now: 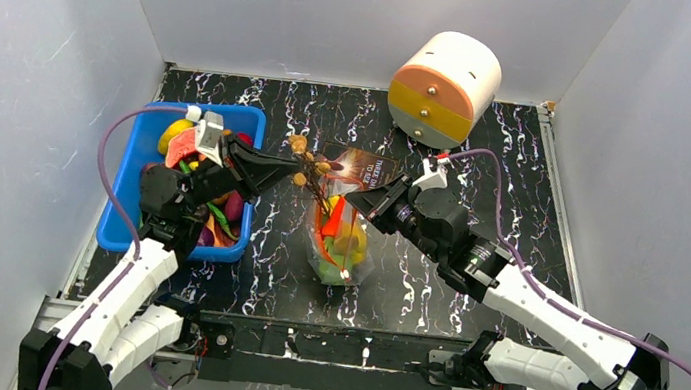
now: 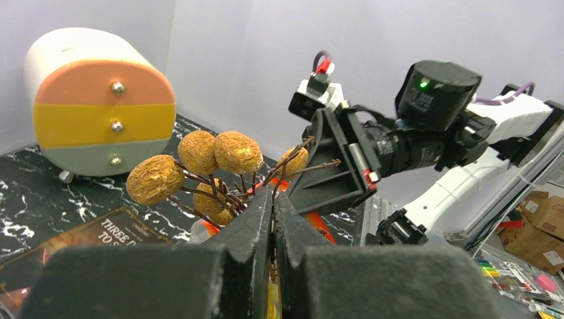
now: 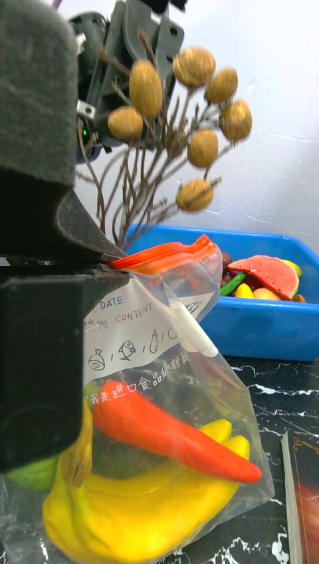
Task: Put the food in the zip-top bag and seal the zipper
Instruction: Place the fake fruit in the zipper food storage bag.
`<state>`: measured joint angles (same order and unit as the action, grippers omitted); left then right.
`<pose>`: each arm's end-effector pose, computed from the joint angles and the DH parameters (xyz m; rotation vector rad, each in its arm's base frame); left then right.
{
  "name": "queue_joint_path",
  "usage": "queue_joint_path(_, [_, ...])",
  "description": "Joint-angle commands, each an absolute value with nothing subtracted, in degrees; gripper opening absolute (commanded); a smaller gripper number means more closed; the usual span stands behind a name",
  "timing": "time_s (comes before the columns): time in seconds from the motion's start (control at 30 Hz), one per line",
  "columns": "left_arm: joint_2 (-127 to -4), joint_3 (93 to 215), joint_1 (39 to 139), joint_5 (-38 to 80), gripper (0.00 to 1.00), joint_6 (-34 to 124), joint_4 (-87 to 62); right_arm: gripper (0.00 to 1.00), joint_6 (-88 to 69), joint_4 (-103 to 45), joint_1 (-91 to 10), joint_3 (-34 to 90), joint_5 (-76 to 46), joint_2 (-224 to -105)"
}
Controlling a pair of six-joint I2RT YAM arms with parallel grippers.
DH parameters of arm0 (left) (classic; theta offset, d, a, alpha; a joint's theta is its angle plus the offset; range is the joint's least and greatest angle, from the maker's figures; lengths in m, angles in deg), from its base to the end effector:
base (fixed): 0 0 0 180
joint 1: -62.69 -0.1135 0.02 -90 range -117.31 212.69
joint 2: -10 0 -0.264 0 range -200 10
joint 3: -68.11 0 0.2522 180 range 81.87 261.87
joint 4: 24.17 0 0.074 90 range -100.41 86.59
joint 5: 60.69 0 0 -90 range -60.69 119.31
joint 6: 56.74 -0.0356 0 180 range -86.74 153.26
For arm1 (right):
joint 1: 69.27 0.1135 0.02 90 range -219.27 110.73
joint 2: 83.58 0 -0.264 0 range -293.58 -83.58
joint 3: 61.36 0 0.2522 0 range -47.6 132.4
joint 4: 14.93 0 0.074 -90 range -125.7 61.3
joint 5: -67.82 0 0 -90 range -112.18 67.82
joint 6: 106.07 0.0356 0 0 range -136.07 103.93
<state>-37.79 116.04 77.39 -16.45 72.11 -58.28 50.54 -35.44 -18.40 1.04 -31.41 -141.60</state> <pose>0.1643 -0.0695 0.3653 0.5599 1.1224 -1.2045 0.1537 0.1798 0.3264 0.4036 2.0119 1.2305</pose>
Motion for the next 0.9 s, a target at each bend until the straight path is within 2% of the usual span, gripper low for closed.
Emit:
queue_joint_path(0.0, [-39.23, 113.62, 79.17, -14.65, 0.0, 67.55, -64.84, 0.0, 52.22, -27.37, -18.52, 3.97, -30.17, -141.33])
queue_joint_path(0.43, [-41.95, 109.78, 85.47, -14.0, 0.0, 65.68, -70.18, 0.0, 52.28, -26.28, -18.48, 4.23, -30.09, -141.27])
queue_joint_path(0.87, [-42.63, 109.25, 89.03, -15.04, 0.0, 59.41, -58.89, 0.0, 50.99, -25.44, -18.47, 4.98, -30.9, -140.95])
